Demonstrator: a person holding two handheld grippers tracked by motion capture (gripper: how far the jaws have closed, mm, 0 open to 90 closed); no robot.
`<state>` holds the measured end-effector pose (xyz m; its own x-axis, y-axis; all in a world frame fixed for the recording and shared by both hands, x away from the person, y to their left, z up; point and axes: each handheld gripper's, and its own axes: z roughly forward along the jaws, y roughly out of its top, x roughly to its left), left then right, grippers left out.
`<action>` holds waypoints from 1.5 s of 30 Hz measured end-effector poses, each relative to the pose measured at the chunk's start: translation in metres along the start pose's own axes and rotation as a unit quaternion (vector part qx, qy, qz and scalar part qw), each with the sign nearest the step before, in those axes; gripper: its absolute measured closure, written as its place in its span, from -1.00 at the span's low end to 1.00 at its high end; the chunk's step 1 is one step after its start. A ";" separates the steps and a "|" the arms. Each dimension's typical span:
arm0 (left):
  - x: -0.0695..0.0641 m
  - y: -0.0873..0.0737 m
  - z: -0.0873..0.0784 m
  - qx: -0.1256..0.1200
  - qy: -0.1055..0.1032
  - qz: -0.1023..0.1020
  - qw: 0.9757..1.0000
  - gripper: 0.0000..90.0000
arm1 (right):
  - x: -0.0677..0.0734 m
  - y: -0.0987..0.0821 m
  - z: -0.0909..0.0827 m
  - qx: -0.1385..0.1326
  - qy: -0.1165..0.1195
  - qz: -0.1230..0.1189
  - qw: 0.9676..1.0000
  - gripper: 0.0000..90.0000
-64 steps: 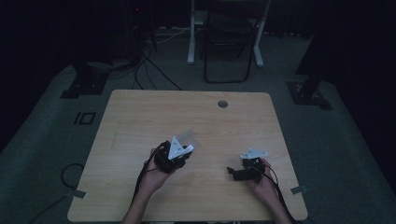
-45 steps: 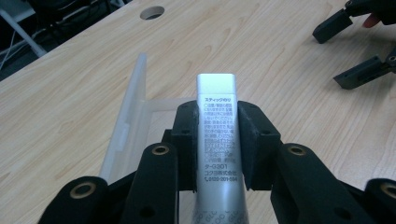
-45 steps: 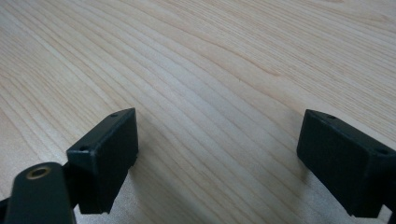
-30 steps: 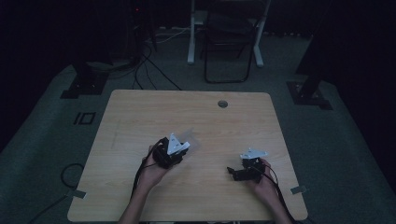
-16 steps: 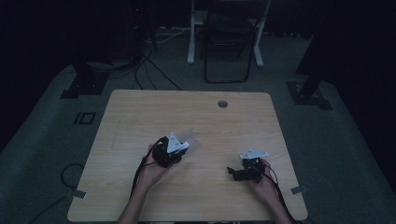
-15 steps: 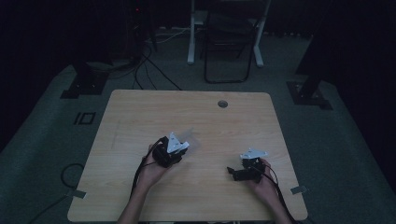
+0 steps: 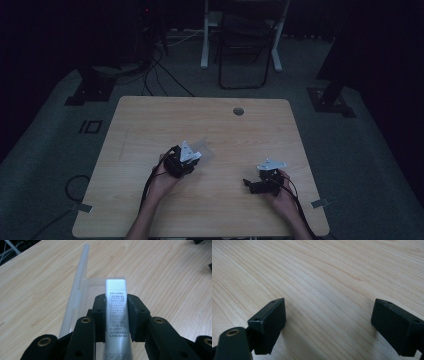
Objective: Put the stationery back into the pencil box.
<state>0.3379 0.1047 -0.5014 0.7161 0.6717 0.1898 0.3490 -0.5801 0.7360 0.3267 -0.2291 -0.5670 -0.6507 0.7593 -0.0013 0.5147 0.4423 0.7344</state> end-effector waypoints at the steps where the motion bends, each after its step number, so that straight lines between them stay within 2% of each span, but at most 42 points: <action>1: 0.000 0.000 0.000 0.000 0.000 0.000 1.000 0.57 | 0.000 0.000 0.000 0.000 0.000 0.000 1.000 -0.72; 33: 0.002 -0.006 0.019 0.015 0.012 0.014 1.000 0.57 | 0.000 0.000 0.000 0.000 0.000 0.000 1.000 -0.72; 45: -0.006 -0.005 0.022 0.015 0.016 0.032 0.999 0.57 | 0.000 0.000 0.000 0.000 0.000 0.000 1.000 -0.72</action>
<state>0.3447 0.0935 -0.5203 0.7186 0.6462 0.2570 0.3214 -0.6363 0.7013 0.3267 -0.2291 -0.5670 -0.6507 0.7593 -0.0010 0.5148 0.4421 0.7345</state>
